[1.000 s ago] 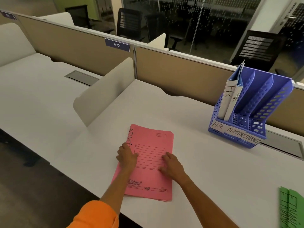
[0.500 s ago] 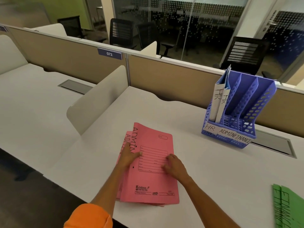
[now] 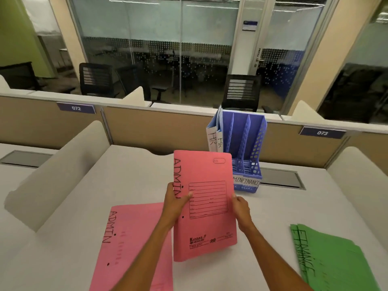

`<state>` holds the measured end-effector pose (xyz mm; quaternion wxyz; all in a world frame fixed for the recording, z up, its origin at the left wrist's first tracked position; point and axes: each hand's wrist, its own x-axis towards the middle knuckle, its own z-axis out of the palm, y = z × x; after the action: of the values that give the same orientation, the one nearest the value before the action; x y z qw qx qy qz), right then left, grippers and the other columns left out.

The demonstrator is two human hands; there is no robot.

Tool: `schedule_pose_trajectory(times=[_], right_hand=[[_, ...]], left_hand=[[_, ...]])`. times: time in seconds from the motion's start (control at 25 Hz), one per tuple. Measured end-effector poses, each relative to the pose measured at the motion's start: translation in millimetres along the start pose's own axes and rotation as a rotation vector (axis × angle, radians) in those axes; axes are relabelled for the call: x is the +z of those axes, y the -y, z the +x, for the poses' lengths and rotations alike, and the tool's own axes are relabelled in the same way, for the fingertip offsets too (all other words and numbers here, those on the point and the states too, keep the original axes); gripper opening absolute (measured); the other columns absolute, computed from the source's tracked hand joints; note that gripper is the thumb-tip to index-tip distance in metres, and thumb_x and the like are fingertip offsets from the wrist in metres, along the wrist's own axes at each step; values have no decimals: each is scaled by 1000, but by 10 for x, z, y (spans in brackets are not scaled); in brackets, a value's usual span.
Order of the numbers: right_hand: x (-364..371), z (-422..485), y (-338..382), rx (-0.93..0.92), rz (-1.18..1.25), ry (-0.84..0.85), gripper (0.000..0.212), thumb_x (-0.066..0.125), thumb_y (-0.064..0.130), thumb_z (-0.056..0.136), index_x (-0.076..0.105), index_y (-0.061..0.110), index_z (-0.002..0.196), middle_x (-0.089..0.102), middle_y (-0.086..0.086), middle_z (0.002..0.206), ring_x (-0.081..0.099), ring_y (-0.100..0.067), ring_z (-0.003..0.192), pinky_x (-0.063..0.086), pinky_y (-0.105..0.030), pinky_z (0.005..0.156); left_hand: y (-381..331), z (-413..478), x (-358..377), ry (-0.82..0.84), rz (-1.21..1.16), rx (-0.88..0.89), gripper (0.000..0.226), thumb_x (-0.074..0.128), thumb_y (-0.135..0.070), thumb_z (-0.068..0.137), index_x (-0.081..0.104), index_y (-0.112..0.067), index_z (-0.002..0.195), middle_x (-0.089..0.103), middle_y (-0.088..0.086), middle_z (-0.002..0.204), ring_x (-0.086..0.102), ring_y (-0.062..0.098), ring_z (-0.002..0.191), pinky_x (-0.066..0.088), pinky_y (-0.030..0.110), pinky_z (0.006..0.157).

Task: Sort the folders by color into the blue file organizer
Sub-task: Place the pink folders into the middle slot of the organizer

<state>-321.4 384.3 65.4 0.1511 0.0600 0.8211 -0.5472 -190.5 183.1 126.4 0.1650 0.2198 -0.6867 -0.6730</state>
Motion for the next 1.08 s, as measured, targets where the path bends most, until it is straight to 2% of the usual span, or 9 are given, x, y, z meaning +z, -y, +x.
schedule_pose_trajectory(times=[0.16, 0.28, 0.44, 0.52, 0.68, 0.76, 0.88, 0.96, 1.08], right_hand=[[-411, 108, 35, -7, 114, -85, 23, 44, 29, 91, 60, 14, 96, 66, -9, 101, 61, -23, 91, 53, -44, 82], [-681, 167, 46, -15, 117, -118, 17, 45, 21, 90, 60, 14, 94, 67, -9, 96, 64, -25, 88, 55, -49, 82], [-969, 293, 131, -53, 133, -163, 21, 42, 17, 88, 61, 16, 96, 66, -5, 95, 63, -23, 89, 55, -46, 80], [-1069, 367, 203, -66, 134, -180, 21, 41, 16, 89, 60, 15, 99, 65, -5, 96, 61, -22, 89, 53, -43, 79], [-1171, 528, 362, -116, 160, -188, 19, 41, 16, 91, 55, 14, 103, 63, -7, 101, 59, -22, 90, 51, -46, 81], [-1170, 599, 464, -155, 171, -164, 21, 40, 16, 92, 52, 14, 110, 61, -5, 107, 58, -20, 94, 51, -44, 82], [-1140, 704, 655, -231, 186, -120, 31, 41, 21, 95, 47, 18, 126, 58, -1, 121, 55, -21, 107, 47, -46, 94], [-1114, 804, 763, -281, 166, -114, 35, 44, 27, 97, 46, 21, 131, 56, 2, 125, 55, -21, 110, 47, -40, 93], [-1047, 978, 790, -360, -7, -139, 46, 51, 27, 96, 43, 15, 139, 53, -3, 133, 52, -23, 120, 46, -39, 97]], left_hand=[[-173, 23, 448, 208, 74, -49, 42, 65, -26, 93, 36, -21, 123, 59, 3, 124, 64, 14, 106, 59, 35, 86], [-286, 75, 659, 325, 321, -89, 38, 55, -29, 97, 27, -18, 121, 51, 2, 130, 60, 18, 111, 55, 40, 94], [-446, 64, 840, 434, 475, -130, 37, 48, -33, 99, 22, -20, 121, 50, 4, 123, 61, 22, 102, 54, 32, 64], [-499, 54, 913, 469, 472, -91, 34, 47, -29, 100, 21, -21, 122, 54, 3, 122, 61, 21, 101, 53, 34, 62], [-506, 117, 1032, 423, 523, 94, 21, 41, -22, 101, 26, -20, 116, 59, 1, 116, 64, 15, 100, 61, 38, 77], [-540, 131, 1085, 411, 518, 126, 17, 39, -25, 102, 26, -23, 113, 61, -1, 112, 66, 15, 96, 62, 41, 75], [-644, 140, 1142, 377, 494, 165, 13, 38, -27, 102, 26, -26, 109, 61, -2, 110, 67, 16, 94, 62, 41, 74], [-725, 171, 1179, 317, 476, 181, 13, 37, -29, 102, 25, -28, 106, 62, 3, 106, 67, 23, 90, 62, 45, 71], [-920, 246, 1239, 177, 442, 208, 11, 35, -30, 103, 25, -25, 104, 62, 9, 91, 64, 28, 78, 56, 47, 63]])
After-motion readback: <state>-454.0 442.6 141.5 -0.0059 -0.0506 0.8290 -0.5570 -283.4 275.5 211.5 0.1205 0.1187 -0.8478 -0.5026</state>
